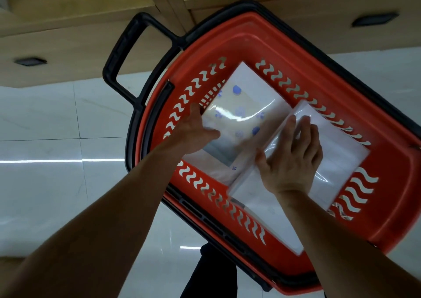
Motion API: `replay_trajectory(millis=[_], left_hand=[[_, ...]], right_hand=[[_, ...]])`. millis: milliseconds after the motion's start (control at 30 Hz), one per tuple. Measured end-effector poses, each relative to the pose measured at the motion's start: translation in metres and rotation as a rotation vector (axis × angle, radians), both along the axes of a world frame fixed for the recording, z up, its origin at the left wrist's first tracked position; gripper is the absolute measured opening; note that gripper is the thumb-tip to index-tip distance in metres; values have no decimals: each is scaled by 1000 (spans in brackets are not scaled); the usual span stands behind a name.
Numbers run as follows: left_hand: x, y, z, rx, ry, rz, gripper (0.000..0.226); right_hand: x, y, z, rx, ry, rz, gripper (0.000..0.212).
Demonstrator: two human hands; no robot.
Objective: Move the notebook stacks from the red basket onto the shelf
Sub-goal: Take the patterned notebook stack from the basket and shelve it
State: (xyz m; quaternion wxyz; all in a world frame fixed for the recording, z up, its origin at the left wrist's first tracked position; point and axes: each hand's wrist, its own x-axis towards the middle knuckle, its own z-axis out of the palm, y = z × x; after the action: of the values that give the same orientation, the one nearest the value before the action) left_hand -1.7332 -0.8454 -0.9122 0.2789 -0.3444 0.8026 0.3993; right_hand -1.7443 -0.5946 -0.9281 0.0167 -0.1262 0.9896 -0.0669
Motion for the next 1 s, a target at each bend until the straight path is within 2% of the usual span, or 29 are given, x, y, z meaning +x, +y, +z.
replay_trajectory(millis=[133, 567, 733, 833, 900, 1000], left_hand=[[9, 5, 14, 99, 66, -3, 75], [15, 21, 38, 44, 153, -37, 72], [17, 31, 84, 2, 217, -58, 72], [22, 23, 124, -34, 257, -11, 73], [29, 15, 156, -72, 280, 45, 80], [48, 4, 205, -113, 323, 146, 76]], right_hand=[[0, 1, -1, 5, 2, 2, 98], [0, 2, -5, -29, 4, 28, 96], [-2, -1, 8, -9, -126, 29, 97], [-8, -3, 31, -32, -333, 12, 103], [-10, -11, 57, -114, -427, -5, 104], [-5, -47, 111, -481, -565, -2, 90]])
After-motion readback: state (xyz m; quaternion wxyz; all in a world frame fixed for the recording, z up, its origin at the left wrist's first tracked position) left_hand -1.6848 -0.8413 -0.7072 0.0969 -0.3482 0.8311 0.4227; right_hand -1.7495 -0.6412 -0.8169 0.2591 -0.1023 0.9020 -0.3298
